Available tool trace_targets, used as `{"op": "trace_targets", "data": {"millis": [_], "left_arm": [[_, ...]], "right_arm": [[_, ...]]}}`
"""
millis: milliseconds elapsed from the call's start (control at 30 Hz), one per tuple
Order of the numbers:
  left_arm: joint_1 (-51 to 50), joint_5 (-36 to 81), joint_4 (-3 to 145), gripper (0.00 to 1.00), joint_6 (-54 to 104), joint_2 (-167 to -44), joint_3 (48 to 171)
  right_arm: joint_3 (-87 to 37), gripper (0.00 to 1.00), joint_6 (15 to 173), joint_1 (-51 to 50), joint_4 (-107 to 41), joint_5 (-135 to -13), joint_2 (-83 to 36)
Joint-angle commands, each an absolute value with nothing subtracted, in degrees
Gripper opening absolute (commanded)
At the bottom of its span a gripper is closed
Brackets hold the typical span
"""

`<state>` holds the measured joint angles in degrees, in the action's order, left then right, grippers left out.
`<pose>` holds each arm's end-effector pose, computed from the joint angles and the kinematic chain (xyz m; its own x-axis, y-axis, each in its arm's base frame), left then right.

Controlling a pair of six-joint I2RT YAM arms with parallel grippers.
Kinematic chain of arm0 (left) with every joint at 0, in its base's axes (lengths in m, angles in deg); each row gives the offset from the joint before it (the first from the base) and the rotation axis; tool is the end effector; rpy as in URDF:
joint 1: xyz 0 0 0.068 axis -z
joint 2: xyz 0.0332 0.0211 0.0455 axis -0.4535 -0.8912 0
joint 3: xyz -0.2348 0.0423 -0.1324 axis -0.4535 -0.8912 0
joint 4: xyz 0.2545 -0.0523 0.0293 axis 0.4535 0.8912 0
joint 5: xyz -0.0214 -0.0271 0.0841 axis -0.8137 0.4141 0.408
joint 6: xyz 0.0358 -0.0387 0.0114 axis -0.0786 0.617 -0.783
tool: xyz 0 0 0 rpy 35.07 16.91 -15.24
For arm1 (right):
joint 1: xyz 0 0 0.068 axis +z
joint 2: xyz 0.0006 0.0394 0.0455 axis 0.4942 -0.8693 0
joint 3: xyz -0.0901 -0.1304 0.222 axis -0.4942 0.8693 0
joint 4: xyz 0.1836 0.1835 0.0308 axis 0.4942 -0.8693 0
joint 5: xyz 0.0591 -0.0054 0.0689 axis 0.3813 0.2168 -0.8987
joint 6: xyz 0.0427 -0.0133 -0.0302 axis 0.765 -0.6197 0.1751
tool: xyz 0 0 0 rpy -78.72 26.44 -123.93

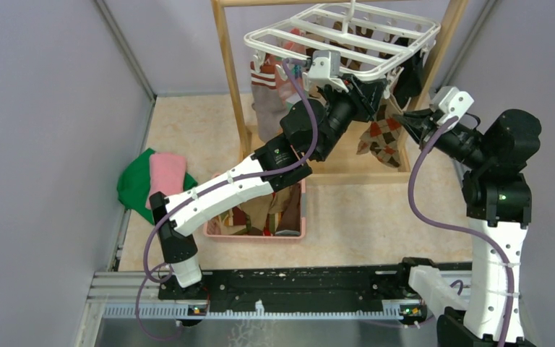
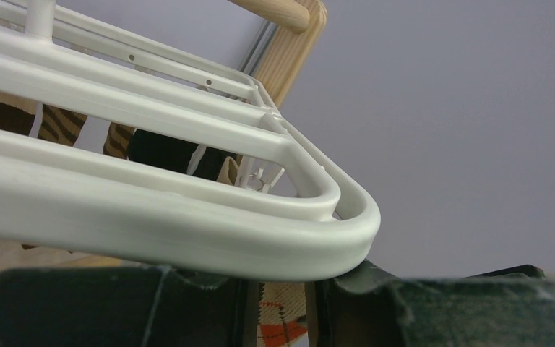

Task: Clip the socks to the hanger
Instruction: Clamp the sock onto the hanger.

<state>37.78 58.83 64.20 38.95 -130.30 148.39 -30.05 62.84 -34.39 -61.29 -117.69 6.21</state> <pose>0.1837 -0.3502 0.5148 -0.1366 -0.6137 -0.7777 0.6135 0.5639 -0.5528 0.1358 0.0165 0.4933 0.3148 -0.2856 -0.9052 -0.6530 0.6270 -0.4249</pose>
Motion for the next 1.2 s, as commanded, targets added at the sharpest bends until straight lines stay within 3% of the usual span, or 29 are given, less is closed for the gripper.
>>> {"op": "trace_targets", "data": {"millis": [0,1167], "left_arm": [[36.4,60.5,64.6,0.0,39.6,-129.6,149.4],[36.3,61.0,64.8,0.0,39.9,-128.7,148.3]], "right_arm": [[-29.5,0.0,60.4,-31.8,-61.5,-114.8,6.5],[-32.9,0.0,57.8,-26.8,-63.6,-106.2,7.3]]}}
